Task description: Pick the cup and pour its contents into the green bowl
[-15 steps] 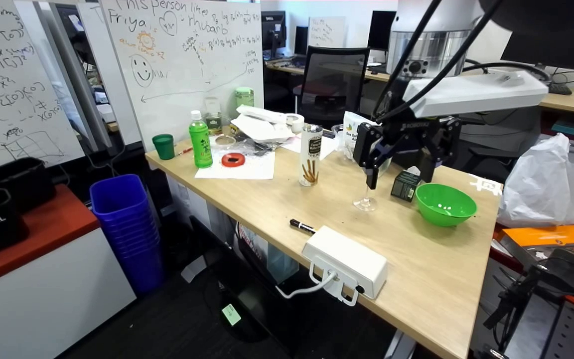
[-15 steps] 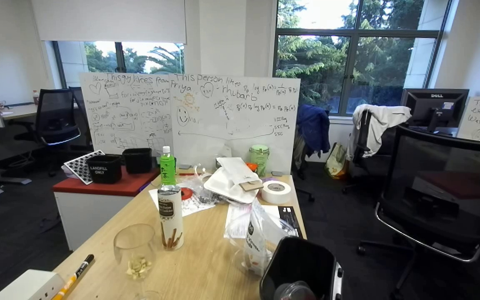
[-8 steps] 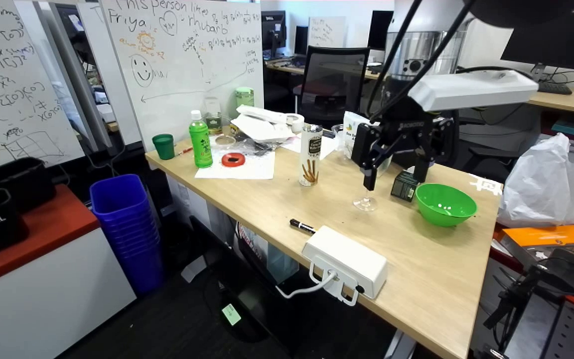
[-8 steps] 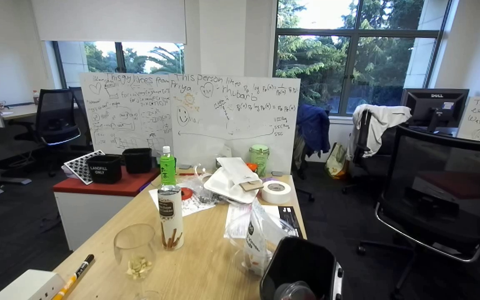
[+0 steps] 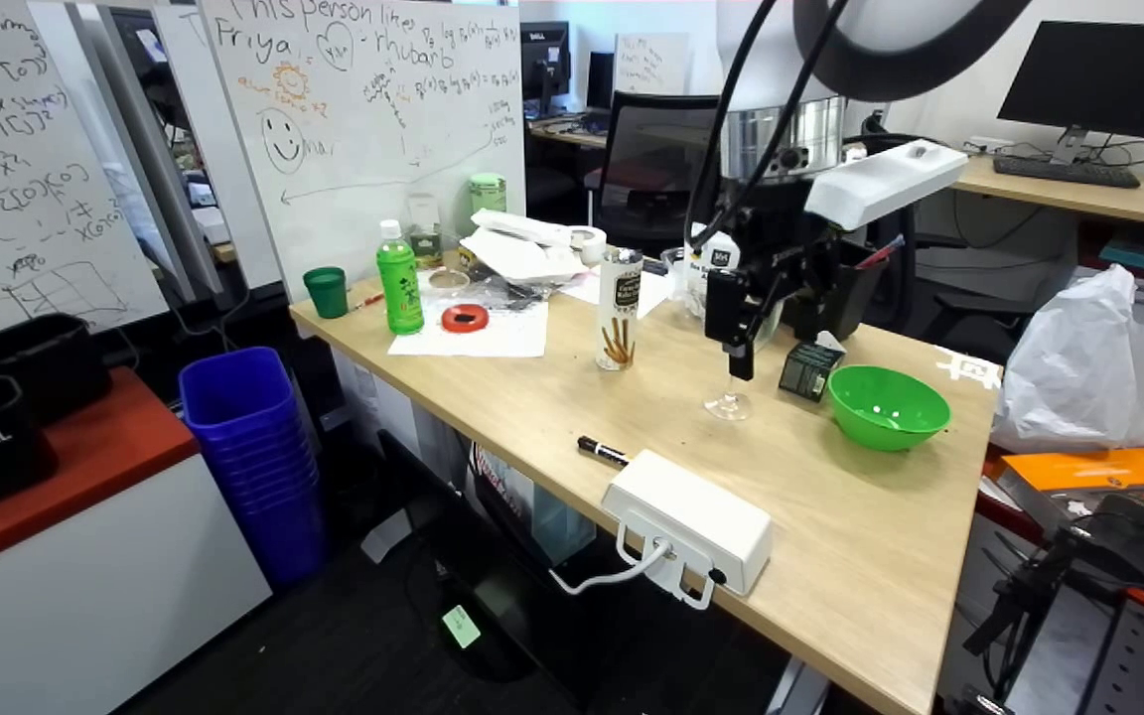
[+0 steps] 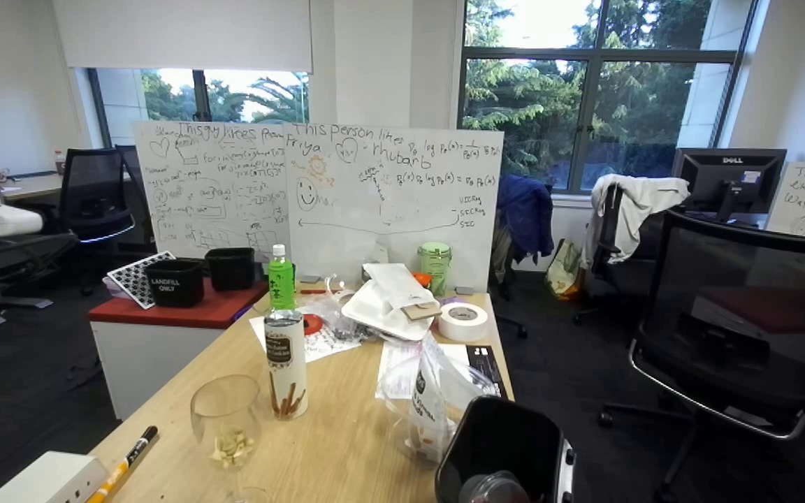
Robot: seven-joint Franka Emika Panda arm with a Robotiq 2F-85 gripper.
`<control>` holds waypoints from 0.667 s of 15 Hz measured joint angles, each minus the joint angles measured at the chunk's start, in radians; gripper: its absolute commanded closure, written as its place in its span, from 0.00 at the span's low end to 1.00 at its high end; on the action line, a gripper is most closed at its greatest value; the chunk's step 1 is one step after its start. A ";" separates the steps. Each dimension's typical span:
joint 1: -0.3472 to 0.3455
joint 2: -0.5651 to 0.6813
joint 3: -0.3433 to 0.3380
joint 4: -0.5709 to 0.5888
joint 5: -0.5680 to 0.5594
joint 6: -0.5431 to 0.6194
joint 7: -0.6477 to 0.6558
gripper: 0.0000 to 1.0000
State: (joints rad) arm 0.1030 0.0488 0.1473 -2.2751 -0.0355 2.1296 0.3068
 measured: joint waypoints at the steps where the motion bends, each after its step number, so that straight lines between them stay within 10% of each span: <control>1: 0.006 0.028 0.000 0.022 -0.070 0.015 0.044 0.00; 10: 0.013 0.035 -0.005 0.029 -0.078 0.018 0.059 0.00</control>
State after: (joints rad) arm 0.1159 0.0839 0.1423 -2.2461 -0.1139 2.1476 0.3660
